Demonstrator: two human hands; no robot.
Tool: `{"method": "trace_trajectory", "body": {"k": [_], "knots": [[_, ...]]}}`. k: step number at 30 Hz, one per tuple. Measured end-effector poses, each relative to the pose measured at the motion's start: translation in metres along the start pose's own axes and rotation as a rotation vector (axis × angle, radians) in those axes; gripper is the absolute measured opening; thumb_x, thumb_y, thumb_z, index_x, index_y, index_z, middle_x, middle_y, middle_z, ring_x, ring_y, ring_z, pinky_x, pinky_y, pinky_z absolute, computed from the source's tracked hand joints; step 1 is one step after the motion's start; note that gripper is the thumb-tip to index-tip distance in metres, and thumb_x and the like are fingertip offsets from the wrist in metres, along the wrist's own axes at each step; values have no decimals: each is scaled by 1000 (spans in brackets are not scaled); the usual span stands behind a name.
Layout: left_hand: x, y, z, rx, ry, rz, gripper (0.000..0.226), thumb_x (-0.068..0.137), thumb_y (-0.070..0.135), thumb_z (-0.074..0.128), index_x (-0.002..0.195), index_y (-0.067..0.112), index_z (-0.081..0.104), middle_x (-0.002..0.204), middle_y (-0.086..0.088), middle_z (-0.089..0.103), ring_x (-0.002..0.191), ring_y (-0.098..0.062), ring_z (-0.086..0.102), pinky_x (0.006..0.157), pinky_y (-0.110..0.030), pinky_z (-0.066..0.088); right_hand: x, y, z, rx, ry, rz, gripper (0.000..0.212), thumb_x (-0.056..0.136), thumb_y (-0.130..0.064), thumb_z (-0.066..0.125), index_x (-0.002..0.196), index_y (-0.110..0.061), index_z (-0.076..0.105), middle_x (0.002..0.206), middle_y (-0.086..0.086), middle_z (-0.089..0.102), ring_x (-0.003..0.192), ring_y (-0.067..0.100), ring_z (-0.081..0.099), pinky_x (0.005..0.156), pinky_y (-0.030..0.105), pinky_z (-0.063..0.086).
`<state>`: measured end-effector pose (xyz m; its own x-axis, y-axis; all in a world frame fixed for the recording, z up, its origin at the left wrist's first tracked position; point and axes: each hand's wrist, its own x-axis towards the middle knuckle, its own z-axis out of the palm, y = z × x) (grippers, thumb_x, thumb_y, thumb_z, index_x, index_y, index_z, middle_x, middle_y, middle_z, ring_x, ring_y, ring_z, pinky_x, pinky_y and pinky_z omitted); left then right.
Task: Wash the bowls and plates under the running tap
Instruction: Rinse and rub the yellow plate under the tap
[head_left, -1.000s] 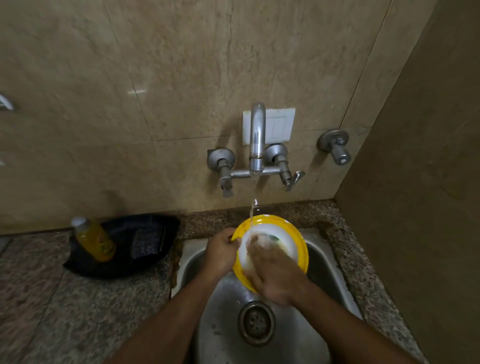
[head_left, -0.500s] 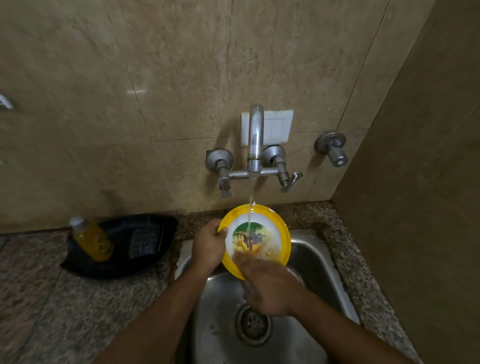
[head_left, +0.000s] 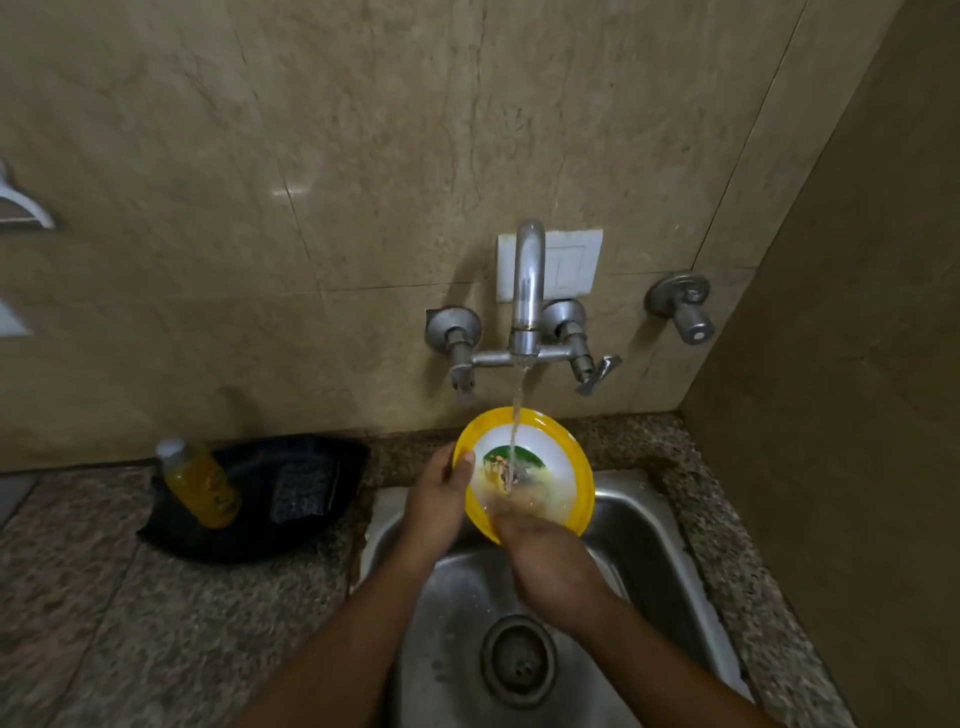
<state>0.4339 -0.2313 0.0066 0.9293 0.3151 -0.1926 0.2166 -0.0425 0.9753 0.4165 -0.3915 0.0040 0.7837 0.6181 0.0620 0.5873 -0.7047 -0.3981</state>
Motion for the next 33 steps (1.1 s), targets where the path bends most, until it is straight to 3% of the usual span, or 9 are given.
{"method": "trace_trajectory", "body": {"k": [3,5,8,12,16,20,25,29,33], "knots": [[-12,-9,17,-238,-12,-163,44,82,64,53,118,39,62,120,0,69,110,-24,65,97,-52,51,1,-5,7,229,35,128,51,98,-23,34,149,-28,33,149,-2,44,134,20,45,102,10,30],[-17,-1,22,-222,62,-128,48,90,58,50,127,28,59,125,3,64,114,-18,60,102,-41,47,1,-14,12,228,-11,34,66,91,-17,48,152,-32,25,145,-3,48,127,17,51,102,18,39],[-11,7,15,-199,141,-96,22,102,30,47,113,20,63,109,1,66,104,-18,61,93,-31,47,-14,0,17,209,-80,-77,74,86,-26,48,154,-31,20,152,-4,41,133,14,45,109,29,38],[0,-1,10,-190,58,-149,25,97,37,56,108,22,72,106,-4,74,102,-24,68,97,-47,52,-19,22,5,4,-81,-120,73,92,-50,42,156,-23,17,162,2,22,148,19,20,121,36,19],[11,0,19,-202,4,-138,38,84,55,62,105,27,73,105,-2,75,103,-25,68,98,-50,51,-1,-1,4,102,-102,-57,88,87,-75,16,157,-22,7,163,-3,5,150,10,4,122,29,8],[14,-2,4,-235,-10,-157,30,95,37,59,109,14,71,104,-13,74,102,-35,68,95,-55,51,-29,31,2,-6,-67,-202,61,99,-56,29,151,-24,34,157,-2,33,140,18,39,114,38,35],[15,7,9,-185,-68,-146,23,91,42,63,99,24,73,101,-4,75,100,-24,69,95,-45,53,-4,3,10,83,-54,-100,77,95,-63,21,156,-17,13,161,-2,7,150,14,8,121,30,3],[12,16,-5,-220,-45,-169,18,97,25,57,91,19,73,92,-10,76,90,-29,71,88,-49,56,-24,29,10,87,-100,-216,51,99,-41,40,148,-28,40,155,-9,35,142,7,33,116,33,31],[14,12,-5,-172,-51,-148,18,95,30,60,94,21,76,98,-10,76,99,-33,70,94,-54,53,-19,28,7,-81,-41,-188,56,94,-43,43,147,-23,39,152,2,42,139,23,40,119,38,24]]}}
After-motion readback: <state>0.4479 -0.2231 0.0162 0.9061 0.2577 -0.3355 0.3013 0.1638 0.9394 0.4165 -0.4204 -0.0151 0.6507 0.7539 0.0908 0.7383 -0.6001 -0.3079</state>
